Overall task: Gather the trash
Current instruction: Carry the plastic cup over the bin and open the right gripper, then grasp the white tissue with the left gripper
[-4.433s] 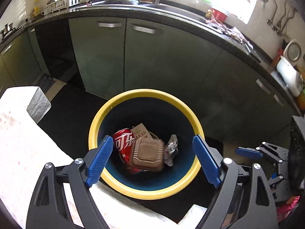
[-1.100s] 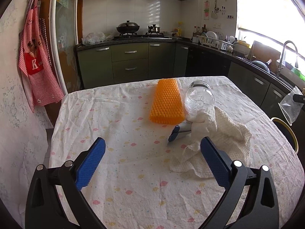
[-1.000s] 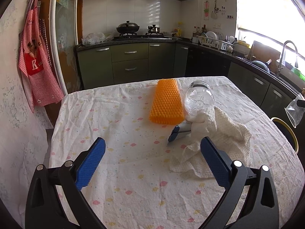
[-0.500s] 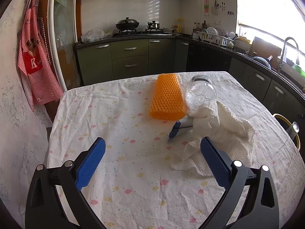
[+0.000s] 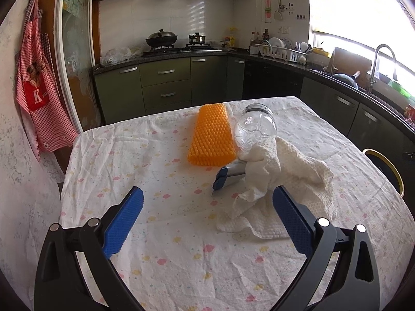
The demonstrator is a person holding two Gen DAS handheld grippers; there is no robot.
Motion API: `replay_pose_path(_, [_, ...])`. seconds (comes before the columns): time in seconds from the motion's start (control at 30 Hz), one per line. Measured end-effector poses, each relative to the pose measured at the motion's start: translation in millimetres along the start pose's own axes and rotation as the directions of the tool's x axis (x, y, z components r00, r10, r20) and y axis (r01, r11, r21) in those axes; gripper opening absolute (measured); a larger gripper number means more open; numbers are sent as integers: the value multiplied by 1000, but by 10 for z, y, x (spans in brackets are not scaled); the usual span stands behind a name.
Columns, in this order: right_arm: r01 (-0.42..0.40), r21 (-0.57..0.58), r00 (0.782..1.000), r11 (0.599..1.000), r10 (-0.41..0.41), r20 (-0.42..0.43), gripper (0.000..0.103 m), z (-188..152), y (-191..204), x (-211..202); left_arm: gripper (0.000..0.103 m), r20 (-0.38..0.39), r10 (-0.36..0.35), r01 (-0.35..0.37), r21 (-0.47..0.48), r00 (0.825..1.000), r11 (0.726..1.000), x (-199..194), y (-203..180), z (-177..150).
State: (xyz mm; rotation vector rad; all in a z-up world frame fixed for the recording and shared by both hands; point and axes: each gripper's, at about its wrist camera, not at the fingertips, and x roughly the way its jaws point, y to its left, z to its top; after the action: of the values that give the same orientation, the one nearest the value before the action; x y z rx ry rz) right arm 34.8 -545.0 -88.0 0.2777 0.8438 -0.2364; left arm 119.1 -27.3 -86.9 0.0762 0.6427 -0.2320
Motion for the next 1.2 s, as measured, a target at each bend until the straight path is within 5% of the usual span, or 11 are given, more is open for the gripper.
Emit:
replay_pose_path(0.5, [-99, -54, 995, 994, 99, 5, 62, -251, 246, -13, 98, -107, -147, 160, 135, 983, 978, 244, -699, 206])
replay_pose_path(0.87, [-134, -31, 991, 991, 134, 6, 62, -311, 156, -30, 97, -139, -223, 230, 35, 965, 972, 558, -556, 457])
replay_pose_path(0.97, [-135, -32, 991, 990, 135, 5, 62, -309, 151, -26, 90, -141, -217, 224, 40, 966, 974, 587, -550, 473])
replay_pose_path(1.2, [-141, -34, 990, 989, 141, 2, 62, -301, 143, -20, 54, -168, -231, 232, -14, 958, 973, 733, -459, 470])
